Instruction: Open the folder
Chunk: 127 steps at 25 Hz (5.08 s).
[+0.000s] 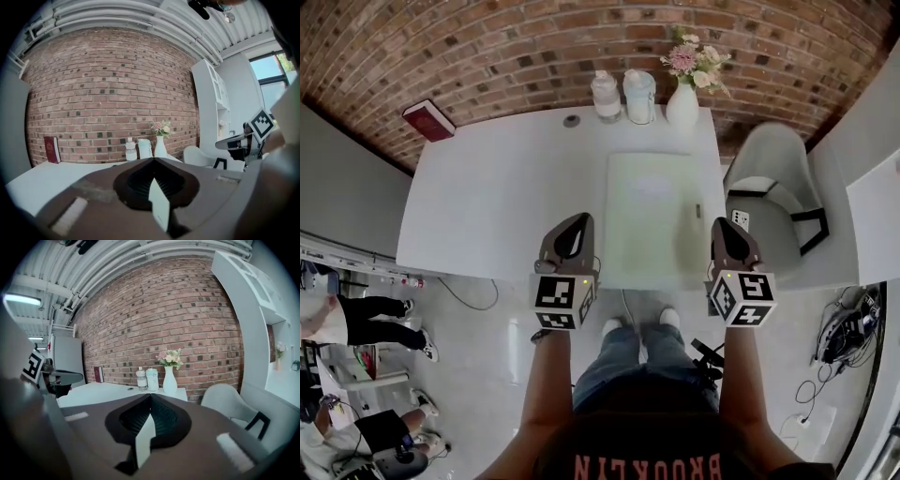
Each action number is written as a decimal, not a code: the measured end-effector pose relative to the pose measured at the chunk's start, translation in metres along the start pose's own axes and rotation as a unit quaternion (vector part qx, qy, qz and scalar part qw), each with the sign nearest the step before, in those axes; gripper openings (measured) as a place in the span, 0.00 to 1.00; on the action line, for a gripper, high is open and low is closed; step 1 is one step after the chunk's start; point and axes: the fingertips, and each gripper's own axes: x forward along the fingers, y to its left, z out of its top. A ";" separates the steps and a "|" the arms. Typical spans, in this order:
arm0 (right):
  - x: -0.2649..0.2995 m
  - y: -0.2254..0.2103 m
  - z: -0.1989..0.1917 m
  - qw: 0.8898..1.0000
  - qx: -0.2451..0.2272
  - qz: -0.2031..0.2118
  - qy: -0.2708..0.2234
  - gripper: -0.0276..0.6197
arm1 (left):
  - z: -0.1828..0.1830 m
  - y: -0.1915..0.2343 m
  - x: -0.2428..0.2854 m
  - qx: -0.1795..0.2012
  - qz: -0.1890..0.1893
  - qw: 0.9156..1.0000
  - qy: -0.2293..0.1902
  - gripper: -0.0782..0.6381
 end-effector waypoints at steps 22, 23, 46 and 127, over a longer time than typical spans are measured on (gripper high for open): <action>-0.031 0.004 -0.123 0.972 0.142 -0.148 0.119 0.36 | -0.061 -0.004 0.001 -0.009 -0.088 0.995 0.043 0.11; -0.032 0.004 -0.129 0.969 0.151 -0.154 0.124 0.36 | -0.064 -0.004 0.002 -0.008 -0.092 0.995 0.047 0.11; -0.031 0.011 -0.179 0.905 0.301 -0.257 0.155 0.32 | -0.089 -0.002 0.003 0.004 -0.125 0.990 0.070 0.11; 0.024 0.259 0.023 0.949 0.072 0.300 0.067 0.33 | -0.041 0.140 -0.115 -0.032 0.081 0.996 -0.033 0.11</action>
